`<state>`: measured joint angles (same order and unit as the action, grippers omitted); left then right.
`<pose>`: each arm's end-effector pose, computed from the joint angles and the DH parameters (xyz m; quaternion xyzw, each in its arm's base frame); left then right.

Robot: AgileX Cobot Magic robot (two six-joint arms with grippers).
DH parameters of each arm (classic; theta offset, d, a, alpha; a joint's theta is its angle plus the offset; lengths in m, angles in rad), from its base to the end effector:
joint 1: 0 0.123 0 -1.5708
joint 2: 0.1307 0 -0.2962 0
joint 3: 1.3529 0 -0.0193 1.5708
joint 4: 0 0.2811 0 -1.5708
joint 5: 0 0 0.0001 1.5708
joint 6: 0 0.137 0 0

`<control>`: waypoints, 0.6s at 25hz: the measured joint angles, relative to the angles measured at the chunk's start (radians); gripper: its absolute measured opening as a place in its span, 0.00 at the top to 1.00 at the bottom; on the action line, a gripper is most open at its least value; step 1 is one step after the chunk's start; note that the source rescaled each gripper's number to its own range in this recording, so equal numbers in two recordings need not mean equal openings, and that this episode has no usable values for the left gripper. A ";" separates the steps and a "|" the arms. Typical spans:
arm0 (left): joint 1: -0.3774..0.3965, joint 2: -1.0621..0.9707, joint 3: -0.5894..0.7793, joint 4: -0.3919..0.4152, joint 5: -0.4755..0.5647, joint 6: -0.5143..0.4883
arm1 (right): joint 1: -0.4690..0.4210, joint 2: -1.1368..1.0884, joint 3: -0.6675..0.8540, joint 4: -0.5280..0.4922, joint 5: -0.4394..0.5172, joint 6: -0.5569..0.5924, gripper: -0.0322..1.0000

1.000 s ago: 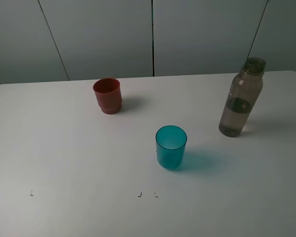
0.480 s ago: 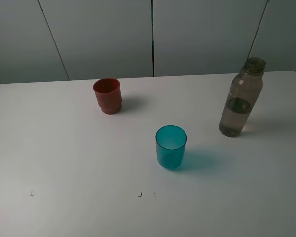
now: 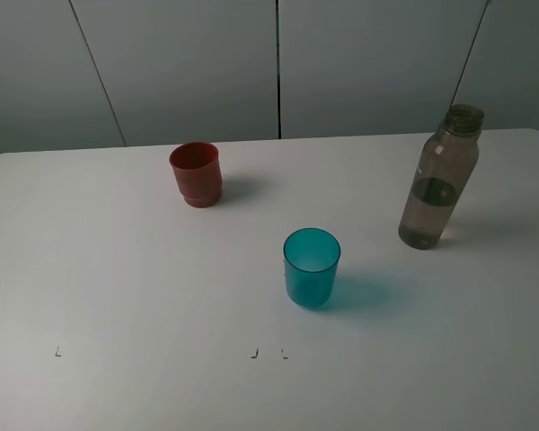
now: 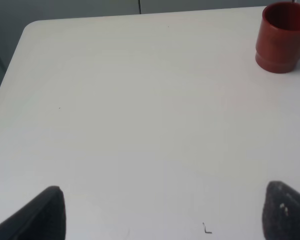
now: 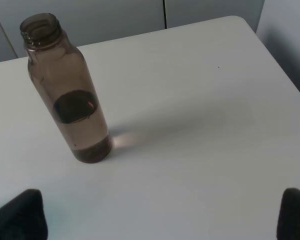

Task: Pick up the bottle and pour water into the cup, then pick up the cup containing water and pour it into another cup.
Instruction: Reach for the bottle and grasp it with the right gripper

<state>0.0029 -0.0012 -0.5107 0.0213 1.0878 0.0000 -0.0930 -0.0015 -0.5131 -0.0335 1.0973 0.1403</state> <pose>0.0484 0.0027 0.2713 -0.0019 0.8571 0.0114 0.5150 0.0469 -0.0085 0.2710 0.1010 0.8528 -0.0046 0.5123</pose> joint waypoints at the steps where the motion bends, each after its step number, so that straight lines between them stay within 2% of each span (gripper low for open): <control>1: 0.000 0.000 0.000 0.000 0.000 0.000 | 0.000 0.000 0.000 0.000 0.000 0.000 0.00; 15: 0.000 0.000 0.000 0.000 0.000 0.000 | 0.000 0.000 0.000 0.000 0.000 0.000 0.00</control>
<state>0.0029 -0.0012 -0.5107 0.0213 1.0878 0.0000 -0.0930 -0.0015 -0.5131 -0.0335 1.0973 0.1403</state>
